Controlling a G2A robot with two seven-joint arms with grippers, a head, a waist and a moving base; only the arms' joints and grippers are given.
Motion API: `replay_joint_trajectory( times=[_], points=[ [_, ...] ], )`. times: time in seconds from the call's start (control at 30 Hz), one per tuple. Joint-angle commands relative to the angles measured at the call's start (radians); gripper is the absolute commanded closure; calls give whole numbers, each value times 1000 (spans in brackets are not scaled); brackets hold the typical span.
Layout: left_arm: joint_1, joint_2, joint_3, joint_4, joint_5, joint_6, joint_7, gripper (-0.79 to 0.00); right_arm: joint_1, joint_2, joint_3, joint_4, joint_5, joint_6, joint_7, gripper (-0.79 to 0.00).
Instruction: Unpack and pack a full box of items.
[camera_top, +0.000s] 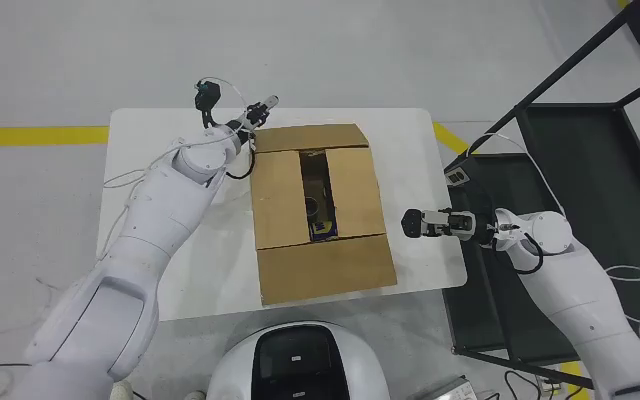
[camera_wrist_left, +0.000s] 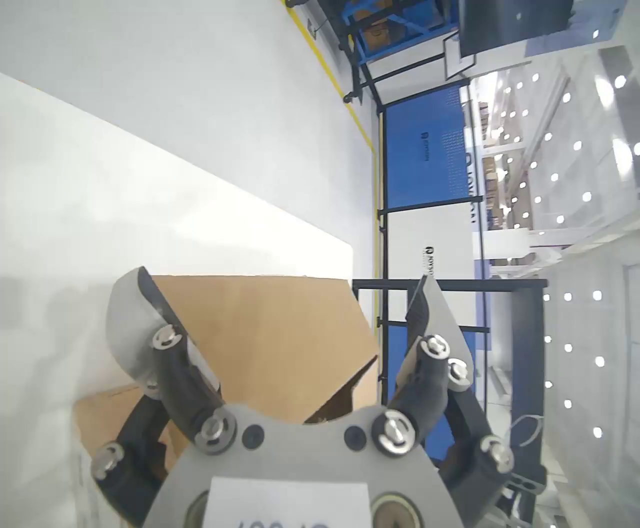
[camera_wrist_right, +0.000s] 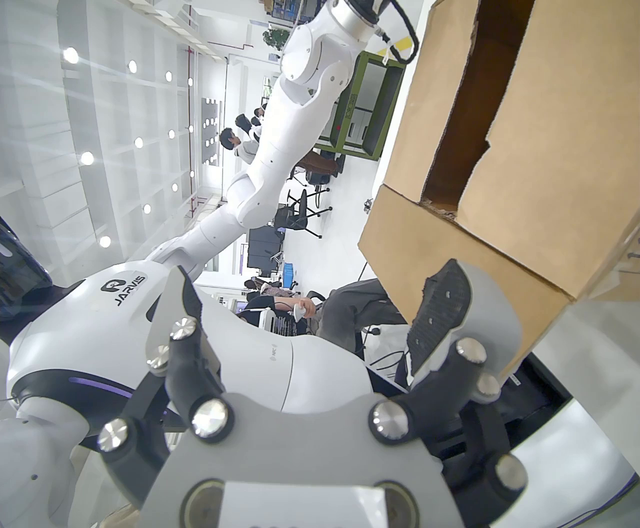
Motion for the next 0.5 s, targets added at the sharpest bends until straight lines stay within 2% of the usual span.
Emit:
replay_joint_trajectory(
  times=[0.0, 0.17, 0.3, 0.47],
  points=[
    [-6, -10, 6, 28, 3, -3, -1, -785, 0, 0, 0, 0, 0, 0, 0, -785],
    [-21, -26, 21, 73, 37, 18, -30, -785, 0, 0, 0, 0, 0, 0, 0, -785],
    [-29, -28, -5, 91, 10, 2, -26, -785, 0, 0, 0, 0, 0, 0, 0, -785],
    [-25, 3, -105, 83, -83, -121, -56, -785, 0, 0, 0, 0, 0, 0, 0, -785]
  ],
)
